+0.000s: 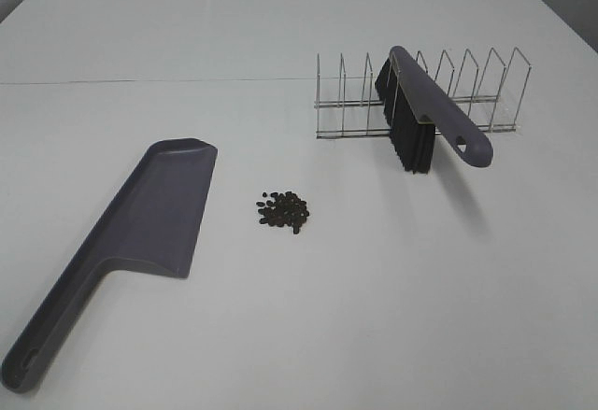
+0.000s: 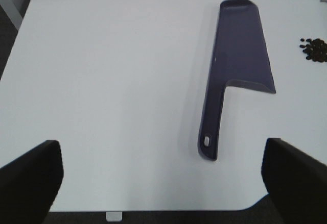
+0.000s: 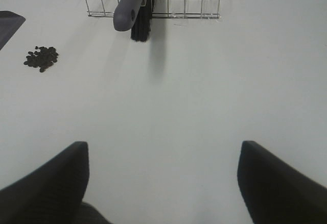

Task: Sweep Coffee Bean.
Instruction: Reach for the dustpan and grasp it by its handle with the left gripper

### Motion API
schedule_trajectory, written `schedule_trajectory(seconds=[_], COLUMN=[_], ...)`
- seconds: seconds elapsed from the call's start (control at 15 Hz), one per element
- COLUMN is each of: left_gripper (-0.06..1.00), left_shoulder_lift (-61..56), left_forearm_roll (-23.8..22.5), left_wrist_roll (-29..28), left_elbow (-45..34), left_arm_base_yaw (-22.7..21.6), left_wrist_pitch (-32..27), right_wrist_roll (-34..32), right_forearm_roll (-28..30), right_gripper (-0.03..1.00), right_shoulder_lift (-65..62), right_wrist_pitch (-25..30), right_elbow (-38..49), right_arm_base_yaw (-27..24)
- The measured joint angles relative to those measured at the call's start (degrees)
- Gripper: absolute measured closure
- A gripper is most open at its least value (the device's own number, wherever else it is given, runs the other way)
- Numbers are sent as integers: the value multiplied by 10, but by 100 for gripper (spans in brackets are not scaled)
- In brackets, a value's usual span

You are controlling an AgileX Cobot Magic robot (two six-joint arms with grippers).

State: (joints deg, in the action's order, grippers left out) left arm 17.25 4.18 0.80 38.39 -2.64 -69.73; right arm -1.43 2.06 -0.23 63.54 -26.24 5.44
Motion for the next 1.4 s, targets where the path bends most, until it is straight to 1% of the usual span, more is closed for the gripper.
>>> schedule_trajectory(seconds=[0.2,0.33,0.47,0.53,0.6,0.67,0.73,0.8,0.87,1.0,1.13,1.27,1.33,1.4], left_gripper=[-3,-3,-3,-3,-3,-3,-3,-3,-3,-3,-3,-3,-3,-2], left_shoulder_lift=[132,222,286,362,398,429,465,497,516,600,695,771,820,843], left_forearm_roll=[10,14,14,15,19,25,22,8,-1,-28,-32,-34,-34,-34], left_wrist_roll=[9,37,56,62,63,63,62,52,40,-14,-74,-95,-103,-104], left_elbow=[40,58,62,64,64,64,64,64,64,65,65,68,85,101], left_arm_base_yaw=[0,0,0,0,0,0,11,40,59,129,167,189,194,194], left_wrist_pitch=[1,-1,-2,-3,-1,13,32,54,64,104,167,227,260,271], right_wrist_roll=[0,0,0,0,0,0,0,0,0,0,0,0,0,0], right_forearm_roll=[0,0,0,0,0,0,0,0,0,0,0,0,0,0], right_gripper=[26,26,26,26,26,26,26,26,26,26,26,26,26,26], right_shoulder_lift=[0,0,0,0,0,0,0,0,0,0,0,0,0,0], right_wrist_pitch=[0,0,0,0,0,0,0,0,0,0,0,0,0,0], right_elbow=[0,0,0,0,0,0,0,0,0,0,0,0,0,0], right_arm_base_yaw=[0,0,0,0,0,0,0,0,0,0,0,0,0,0])
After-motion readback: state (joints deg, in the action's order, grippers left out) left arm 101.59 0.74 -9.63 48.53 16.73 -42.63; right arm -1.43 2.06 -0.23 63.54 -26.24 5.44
